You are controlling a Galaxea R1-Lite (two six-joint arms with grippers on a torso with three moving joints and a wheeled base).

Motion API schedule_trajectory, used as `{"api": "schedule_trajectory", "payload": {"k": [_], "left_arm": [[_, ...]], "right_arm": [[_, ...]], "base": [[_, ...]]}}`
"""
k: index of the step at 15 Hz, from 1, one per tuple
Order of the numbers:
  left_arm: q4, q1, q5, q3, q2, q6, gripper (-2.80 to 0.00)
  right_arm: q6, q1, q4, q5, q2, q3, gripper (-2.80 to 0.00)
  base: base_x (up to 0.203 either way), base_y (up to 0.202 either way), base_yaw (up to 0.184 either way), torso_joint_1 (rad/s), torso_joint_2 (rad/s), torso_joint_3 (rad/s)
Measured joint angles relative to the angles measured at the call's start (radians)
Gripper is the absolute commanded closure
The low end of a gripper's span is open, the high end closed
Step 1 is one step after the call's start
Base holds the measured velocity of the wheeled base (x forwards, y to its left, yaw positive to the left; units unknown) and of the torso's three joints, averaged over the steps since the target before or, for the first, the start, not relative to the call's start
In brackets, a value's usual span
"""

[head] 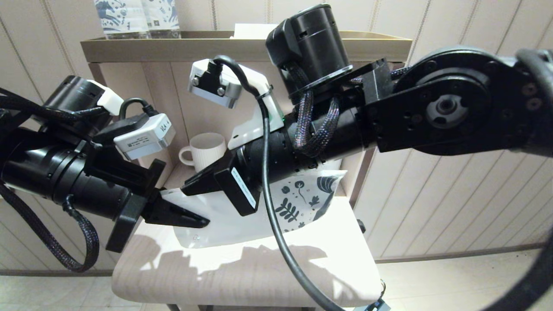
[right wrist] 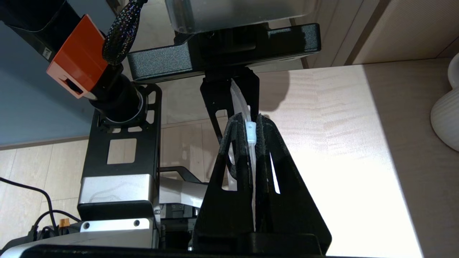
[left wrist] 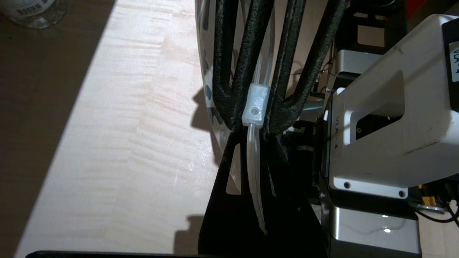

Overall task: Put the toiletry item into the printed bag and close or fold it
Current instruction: Close the strorage bag and place it on the desk

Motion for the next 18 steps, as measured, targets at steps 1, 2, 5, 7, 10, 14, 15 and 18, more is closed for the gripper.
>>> {"api": "schedule_trajectory", "payload": {"k": [1, 2, 5, 7, 10, 14, 15, 18], "left_arm": [[0.0, 0.0, 0.0, -0.005, 0.0, 0.0, 0.0], [0.0, 0.0, 0.0, -0.009, -0.001, 0.0, 0.0], [0.001, 0.0, -0.001, -0.021, -0.002, 0.0, 0.0], [0.001, 0.007, -0.007, -0.027, -0.002, 0.0, 0.0], [0.001, 0.02, -0.008, -0.029, -0.001, 0.0, 0.0], [0.0, 0.029, -0.01, -0.032, 0.004, -0.004, 0.0], [0.0, 0.03, -0.01, -0.035, 0.007, -0.005, 0.0], [0.002, 0.039, -0.015, -0.047, 0.012, -0.005, 0.0]], "right_arm": [[0.0, 0.0, 0.004, -0.002, -0.005, 0.001, 0.0], [-0.002, -0.002, 0.011, -0.003, -0.01, 0.004, 0.0], [-0.021, -0.022, 0.029, -0.003, -0.025, 0.021, 0.0], [-0.025, -0.042, 0.03, -0.003, -0.043, 0.05, 0.0], [-0.034, -0.074, 0.03, -0.003, -0.086, 0.113, 0.0], [-0.034, -0.12, 0.031, -0.01, -0.186, 0.215, 0.0], [-0.034, -0.133, 0.03, -0.015, -0.214, 0.251, 0.0], [-0.034, -0.188, 0.028, -0.028, -0.31, 0.358, 0.0]], "base": [[0.0, 0.0, 0.0, 0.0, 0.0, 0.0], [0.0, 0.0, 0.0, 0.0, 0.0, 0.0], [0.0, 0.0, 0.0, 0.0, 0.0, 0.0], [0.0, 0.0, 0.0, 0.0, 0.0, 0.0], [0.0, 0.0, 0.0, 0.0, 0.0, 0.0], [0.0, 0.0, 0.0, 0.0, 0.0, 0.0], [0.0, 0.0, 0.0, 0.0, 0.0, 0.0], [0.0, 0.0, 0.0, 0.0, 0.0, 0.0]]}}
